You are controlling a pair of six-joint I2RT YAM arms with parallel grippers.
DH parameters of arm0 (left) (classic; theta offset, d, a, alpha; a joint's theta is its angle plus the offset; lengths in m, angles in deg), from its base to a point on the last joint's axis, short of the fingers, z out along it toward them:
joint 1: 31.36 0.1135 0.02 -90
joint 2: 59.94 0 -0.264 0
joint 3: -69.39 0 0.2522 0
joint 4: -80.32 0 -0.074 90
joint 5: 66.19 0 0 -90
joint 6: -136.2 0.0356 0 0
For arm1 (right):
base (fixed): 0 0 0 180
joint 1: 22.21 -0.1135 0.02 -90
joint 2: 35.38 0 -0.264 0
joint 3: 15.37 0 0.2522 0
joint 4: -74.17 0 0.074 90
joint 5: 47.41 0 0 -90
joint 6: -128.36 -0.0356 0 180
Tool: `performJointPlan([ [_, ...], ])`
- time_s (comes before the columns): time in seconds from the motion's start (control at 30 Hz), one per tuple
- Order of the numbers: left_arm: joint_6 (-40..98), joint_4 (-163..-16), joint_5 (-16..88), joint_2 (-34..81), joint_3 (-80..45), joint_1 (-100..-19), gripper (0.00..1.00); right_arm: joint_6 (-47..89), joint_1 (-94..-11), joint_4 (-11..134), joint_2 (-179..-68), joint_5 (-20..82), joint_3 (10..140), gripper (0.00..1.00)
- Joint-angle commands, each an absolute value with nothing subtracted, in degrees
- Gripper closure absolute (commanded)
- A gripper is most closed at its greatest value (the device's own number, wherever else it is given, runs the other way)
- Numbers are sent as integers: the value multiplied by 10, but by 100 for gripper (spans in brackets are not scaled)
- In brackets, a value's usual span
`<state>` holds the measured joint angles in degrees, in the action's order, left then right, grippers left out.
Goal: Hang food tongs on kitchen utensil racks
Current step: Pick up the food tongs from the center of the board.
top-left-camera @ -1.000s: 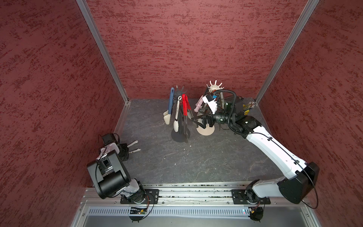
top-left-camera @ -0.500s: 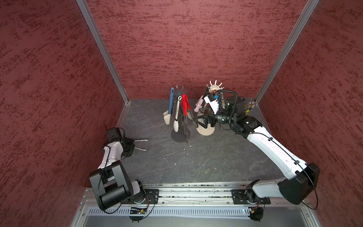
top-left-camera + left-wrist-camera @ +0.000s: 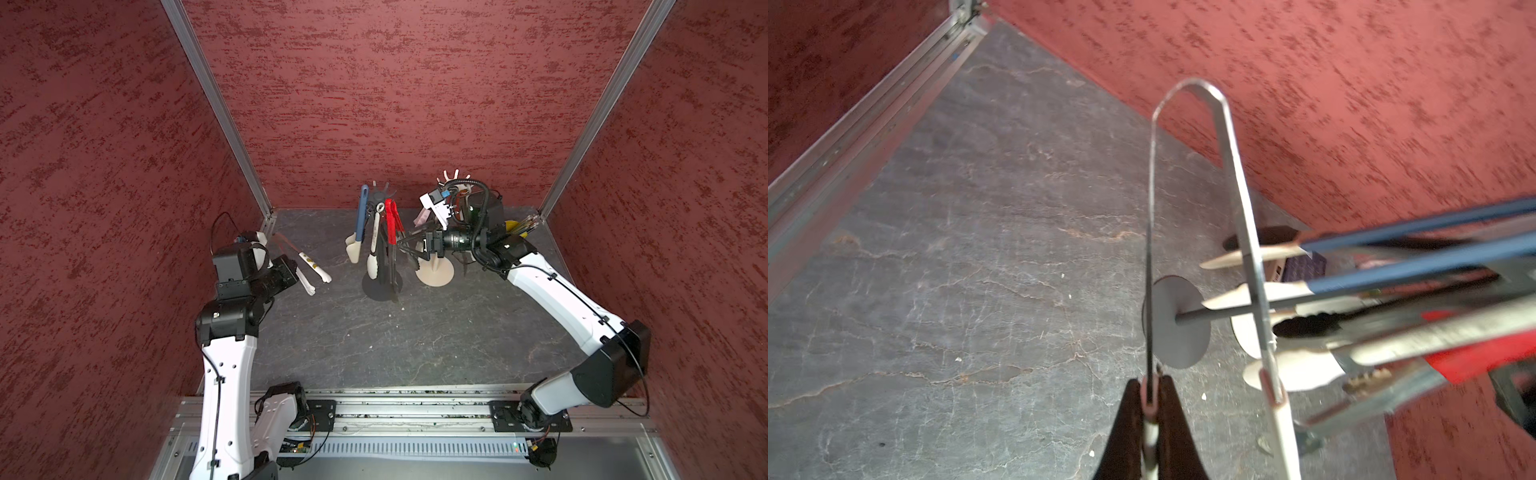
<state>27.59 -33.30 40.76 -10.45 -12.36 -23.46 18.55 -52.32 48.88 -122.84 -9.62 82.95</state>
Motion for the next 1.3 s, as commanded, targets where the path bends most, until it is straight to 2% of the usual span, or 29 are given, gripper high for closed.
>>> performJointPlan([
  [0.0, 337, -269, 369, -111, -161, -273, 100, 138, -547, 547, -1236, -149, 861, 5],
  [0.43, 335, -263, 370, -164, -237, -465, 100, 83, -645, 628, -1313, -181, 919, 13],
  [0.6, 321, -290, 380, -167, -223, -507, 100, 30, -653, 709, -1316, -201, 913, 14],
  [1.1, 312, -364, 327, -125, -202, -610, 100, 18, -667, 743, -1339, -214, 913, 20],
  [1.27, 314, -383, 321, -120, -200, -629, 100, 5, -666, 770, -1335, -221, 906, 26],
])
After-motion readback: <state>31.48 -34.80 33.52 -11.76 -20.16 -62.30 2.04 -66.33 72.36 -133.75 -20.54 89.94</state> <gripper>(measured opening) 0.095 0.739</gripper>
